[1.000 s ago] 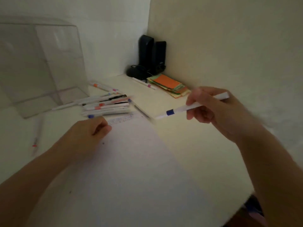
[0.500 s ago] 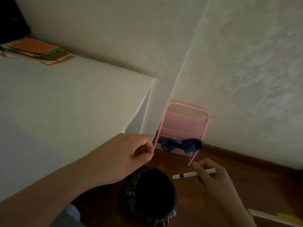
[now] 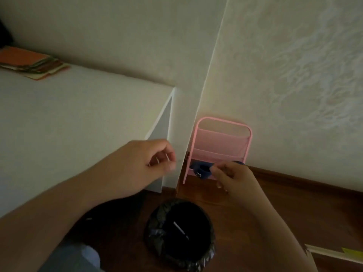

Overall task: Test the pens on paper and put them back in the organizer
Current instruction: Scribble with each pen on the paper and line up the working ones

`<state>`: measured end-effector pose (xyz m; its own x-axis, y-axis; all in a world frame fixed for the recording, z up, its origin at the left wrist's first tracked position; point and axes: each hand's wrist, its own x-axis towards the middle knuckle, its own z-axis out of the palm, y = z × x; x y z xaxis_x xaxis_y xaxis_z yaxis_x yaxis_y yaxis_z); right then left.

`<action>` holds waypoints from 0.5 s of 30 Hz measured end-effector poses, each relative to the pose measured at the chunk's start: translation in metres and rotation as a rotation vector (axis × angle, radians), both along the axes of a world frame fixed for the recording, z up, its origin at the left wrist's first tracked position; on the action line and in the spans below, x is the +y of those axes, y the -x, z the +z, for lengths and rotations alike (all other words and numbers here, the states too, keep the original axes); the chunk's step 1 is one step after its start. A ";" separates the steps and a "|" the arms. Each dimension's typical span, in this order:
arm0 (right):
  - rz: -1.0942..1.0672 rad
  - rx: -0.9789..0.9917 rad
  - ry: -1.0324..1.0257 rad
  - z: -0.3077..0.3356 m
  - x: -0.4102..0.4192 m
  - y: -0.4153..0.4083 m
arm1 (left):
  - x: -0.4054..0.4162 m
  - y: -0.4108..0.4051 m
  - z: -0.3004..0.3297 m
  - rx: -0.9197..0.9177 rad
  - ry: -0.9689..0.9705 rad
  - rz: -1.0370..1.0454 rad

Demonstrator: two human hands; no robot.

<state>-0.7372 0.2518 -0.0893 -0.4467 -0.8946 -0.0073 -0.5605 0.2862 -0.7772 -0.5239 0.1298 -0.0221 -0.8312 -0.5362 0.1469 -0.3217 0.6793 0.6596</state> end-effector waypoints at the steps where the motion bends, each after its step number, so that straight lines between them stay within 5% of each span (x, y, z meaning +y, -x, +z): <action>1: 0.060 -0.020 0.046 0.015 -0.014 -0.012 | -0.006 -0.010 0.012 0.025 0.024 0.020; 10: 0.804 -0.019 0.120 0.096 -0.145 -0.207 | -0.063 -0.221 0.042 0.067 0.073 0.611; 15: 0.966 0.115 0.034 0.100 -0.210 -0.305 | -0.062 -0.334 0.016 0.040 0.048 0.947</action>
